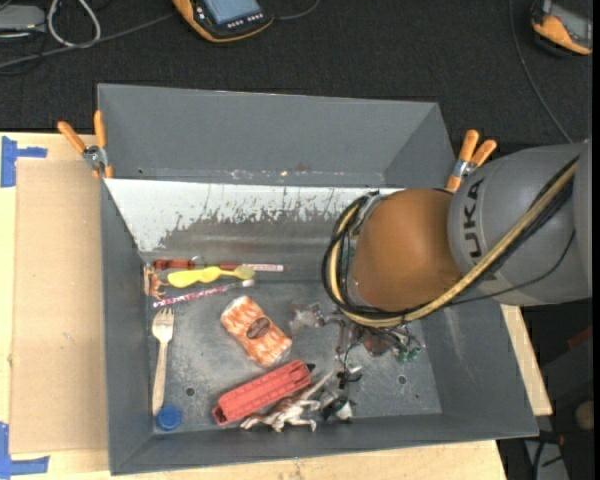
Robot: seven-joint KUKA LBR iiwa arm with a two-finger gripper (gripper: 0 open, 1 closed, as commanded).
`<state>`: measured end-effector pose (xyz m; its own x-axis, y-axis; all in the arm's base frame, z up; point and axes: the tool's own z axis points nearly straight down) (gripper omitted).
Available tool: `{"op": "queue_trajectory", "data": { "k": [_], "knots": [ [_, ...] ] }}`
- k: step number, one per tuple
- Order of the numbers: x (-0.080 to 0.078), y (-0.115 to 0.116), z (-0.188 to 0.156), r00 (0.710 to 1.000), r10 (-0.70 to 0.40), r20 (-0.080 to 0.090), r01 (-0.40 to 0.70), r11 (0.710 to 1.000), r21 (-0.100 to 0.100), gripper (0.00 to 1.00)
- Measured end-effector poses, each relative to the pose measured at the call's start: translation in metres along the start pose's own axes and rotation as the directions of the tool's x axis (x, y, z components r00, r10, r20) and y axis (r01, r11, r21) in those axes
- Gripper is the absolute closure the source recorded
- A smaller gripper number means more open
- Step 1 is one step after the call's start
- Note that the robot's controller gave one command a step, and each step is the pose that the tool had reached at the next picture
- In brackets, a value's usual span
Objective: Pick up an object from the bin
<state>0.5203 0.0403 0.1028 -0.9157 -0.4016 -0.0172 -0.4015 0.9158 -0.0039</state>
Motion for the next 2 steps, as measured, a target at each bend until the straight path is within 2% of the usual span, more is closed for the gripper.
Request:
{"op": "queue_trajectory", "data": {
  "k": [1, 2],
  "knots": [
    [0.000, 0.000, 0.000, 1.000, 0.000, 0.000, 0.000, 1.000, 0.000, 0.00],
    [0.007, 0.017, 0.019, 0.998, 0.060, 0.012, -0.060, 0.998, 0.004, 0.00]
  ]
}}
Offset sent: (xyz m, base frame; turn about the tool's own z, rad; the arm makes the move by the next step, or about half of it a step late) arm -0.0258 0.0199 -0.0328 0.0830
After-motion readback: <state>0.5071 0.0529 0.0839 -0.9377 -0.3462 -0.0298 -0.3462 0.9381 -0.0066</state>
